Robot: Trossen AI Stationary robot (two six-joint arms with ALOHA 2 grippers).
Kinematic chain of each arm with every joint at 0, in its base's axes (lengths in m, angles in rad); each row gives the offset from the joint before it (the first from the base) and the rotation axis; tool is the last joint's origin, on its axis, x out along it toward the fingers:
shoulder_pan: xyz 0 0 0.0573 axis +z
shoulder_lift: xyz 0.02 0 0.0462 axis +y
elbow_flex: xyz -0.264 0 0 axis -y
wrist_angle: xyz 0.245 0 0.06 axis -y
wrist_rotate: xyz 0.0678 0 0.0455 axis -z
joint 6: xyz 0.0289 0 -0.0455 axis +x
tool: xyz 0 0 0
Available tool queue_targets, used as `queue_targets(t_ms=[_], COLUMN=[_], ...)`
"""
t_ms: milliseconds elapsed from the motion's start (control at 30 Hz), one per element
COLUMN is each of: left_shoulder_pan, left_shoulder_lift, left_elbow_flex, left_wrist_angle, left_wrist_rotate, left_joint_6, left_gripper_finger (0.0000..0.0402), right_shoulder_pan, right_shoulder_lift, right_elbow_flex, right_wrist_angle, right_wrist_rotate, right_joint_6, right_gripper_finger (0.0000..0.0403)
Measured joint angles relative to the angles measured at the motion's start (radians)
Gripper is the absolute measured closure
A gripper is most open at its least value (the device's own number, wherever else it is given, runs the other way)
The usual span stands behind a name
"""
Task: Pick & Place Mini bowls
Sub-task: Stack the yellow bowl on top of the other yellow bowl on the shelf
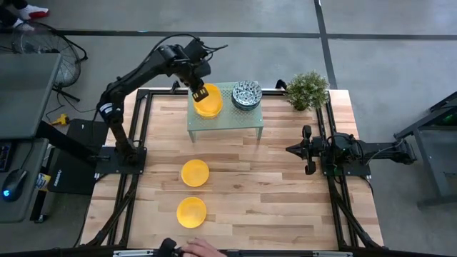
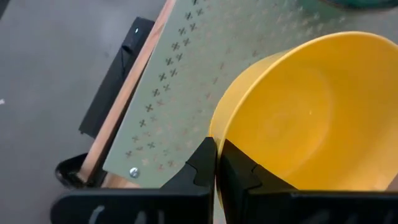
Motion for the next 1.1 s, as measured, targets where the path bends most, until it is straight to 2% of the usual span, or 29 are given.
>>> queue_targets(t_ms=[133,700,867,1100], left_shoulder_pan=[0.001,0.001,0.001,0.001], left_shoulder_lift=[0.013,0.030,0.025,0.026], left_elbow_flex=[0.002,0.000,0.001,0.001], left_wrist_angle=[-0.007,-0.112,-0.111,-0.092], left_wrist_rotate=[0.029,0.030,0.028,0.012], left_joint_6=[-0.043,-0.171,-0.171,-0.171], left_gripper_finger=[0.0401,0.0399,0.0371,0.0303], right_shoulder_pan=[0.000,0.000,0.000,0.000], right_shoulder_lift=[0.000,0.000,0.000,0.000], right_elbow_flex=[0.000,0.000,0.000,0.000], right_wrist_angle=[0.000,0.000,0.000,0.000], right_wrist_rotate=[0.000,0.000,0.000,0.000], right_joint_6=[0.000,0.000,0.000,0.000], right_gripper_finger=[0.0402,0.0402,0.0403,0.0402])
